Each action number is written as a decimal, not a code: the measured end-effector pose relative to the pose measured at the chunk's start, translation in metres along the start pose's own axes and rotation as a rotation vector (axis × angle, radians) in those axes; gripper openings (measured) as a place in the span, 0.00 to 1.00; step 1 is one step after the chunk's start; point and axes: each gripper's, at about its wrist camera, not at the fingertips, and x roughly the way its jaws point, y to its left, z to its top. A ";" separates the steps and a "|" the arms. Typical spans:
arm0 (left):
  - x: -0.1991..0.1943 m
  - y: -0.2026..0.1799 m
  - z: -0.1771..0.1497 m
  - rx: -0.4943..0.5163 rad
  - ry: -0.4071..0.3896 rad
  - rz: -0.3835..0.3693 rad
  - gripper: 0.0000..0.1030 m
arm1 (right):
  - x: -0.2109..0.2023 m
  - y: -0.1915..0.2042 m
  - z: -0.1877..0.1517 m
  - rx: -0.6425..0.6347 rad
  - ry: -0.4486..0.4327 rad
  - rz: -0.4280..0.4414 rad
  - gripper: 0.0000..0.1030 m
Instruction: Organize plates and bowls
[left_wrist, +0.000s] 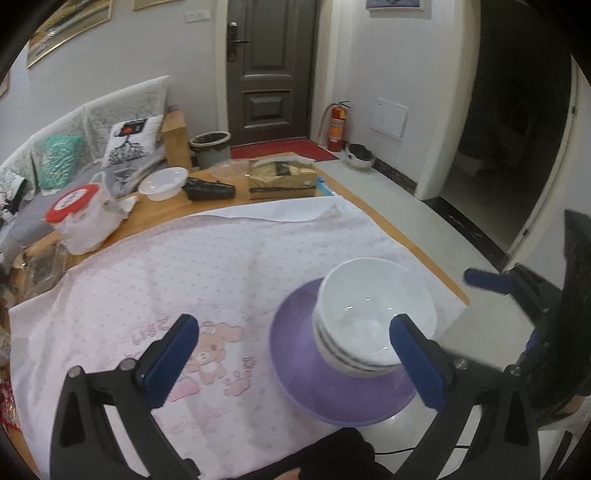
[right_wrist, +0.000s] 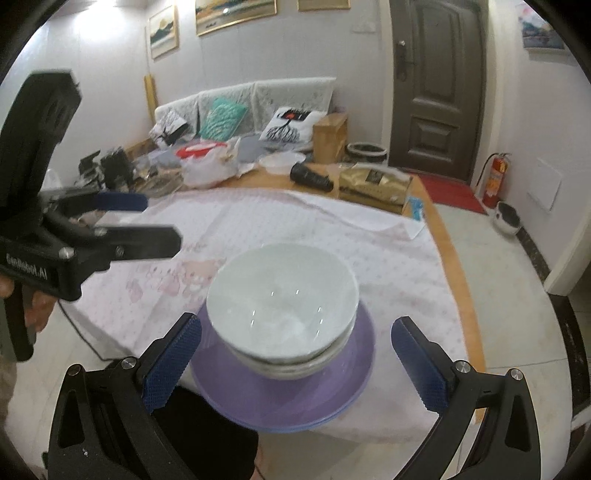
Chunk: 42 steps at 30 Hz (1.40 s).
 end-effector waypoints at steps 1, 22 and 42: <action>-0.002 0.002 -0.001 -0.005 -0.006 0.012 0.99 | -0.003 0.000 0.002 0.001 -0.016 -0.005 0.99; -0.055 0.061 -0.029 -0.141 -0.253 0.289 0.99 | -0.029 0.025 0.037 -0.019 -0.251 -0.021 0.99; -0.084 0.077 -0.038 -0.171 -0.370 0.397 0.99 | -0.029 0.043 0.051 -0.027 -0.316 0.016 0.99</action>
